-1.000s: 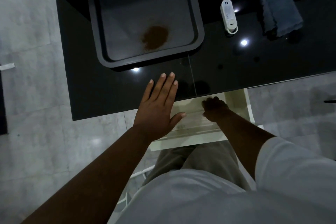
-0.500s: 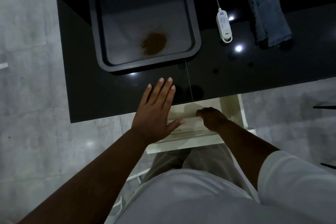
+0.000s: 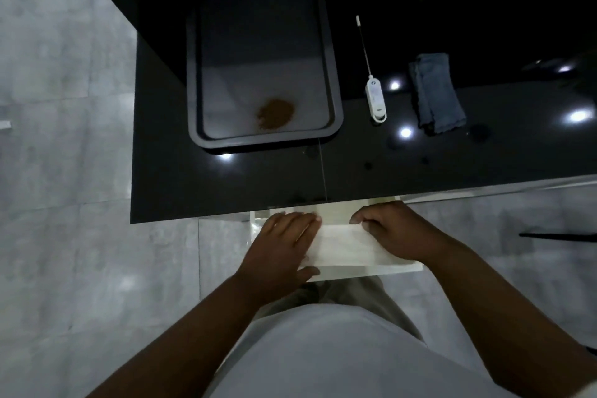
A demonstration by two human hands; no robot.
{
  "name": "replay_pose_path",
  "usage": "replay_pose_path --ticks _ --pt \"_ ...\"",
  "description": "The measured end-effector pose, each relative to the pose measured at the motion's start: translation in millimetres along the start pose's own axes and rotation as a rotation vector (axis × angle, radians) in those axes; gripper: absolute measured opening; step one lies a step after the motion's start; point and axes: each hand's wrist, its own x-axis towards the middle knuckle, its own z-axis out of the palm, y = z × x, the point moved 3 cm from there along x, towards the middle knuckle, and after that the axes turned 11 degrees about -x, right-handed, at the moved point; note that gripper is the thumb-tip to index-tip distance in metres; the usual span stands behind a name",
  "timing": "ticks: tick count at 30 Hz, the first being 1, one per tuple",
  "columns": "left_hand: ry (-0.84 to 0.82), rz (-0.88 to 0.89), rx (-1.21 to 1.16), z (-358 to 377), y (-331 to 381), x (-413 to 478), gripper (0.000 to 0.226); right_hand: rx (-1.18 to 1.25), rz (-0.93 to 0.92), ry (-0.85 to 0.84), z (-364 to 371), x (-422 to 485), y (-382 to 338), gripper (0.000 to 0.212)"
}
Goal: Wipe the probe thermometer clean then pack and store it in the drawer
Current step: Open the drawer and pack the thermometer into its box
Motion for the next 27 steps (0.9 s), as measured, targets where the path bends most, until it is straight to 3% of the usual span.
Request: replay_pose_path --ticks 4,10,12,15,17,23,27 --pt "0.16 -0.001 0.058 -19.2 2.3 7.4 0.084 -0.031 -0.044 0.032 -26.8 0.0 -5.3 0.025" --pt "0.218 -0.041 0.092 -57.7 -9.1 38.2 0.081 -0.123 -0.158 0.19 -66.1 29.5 -15.4 0.02" --pt "0.226 -0.094 0.069 -64.0 -17.9 49.6 0.081 -0.18 -0.136 0.196 -75.3 40.2 -17.5 0.035" --pt "0.223 -0.176 0.034 -66.0 -28.4 61.1 0.083 -0.416 -0.141 0.134 -75.9 53.6 -15.2 0.081" --pt "0.206 -0.202 0.018 -65.1 -31.3 66.0 0.086 -0.565 -0.166 0.136 -71.9 57.5 -12.5 0.095" --pt "0.232 -0.209 0.016 -65.7 -38.0 65.4 0.088 -0.681 -0.201 0.275 -60.2 57.4 -8.3 0.084" --pt "0.277 -0.203 0.03 -69.4 -34.4 64.2 0.085 -0.69 -0.217 0.35 -57.1 51.0 -9.2 0.088"
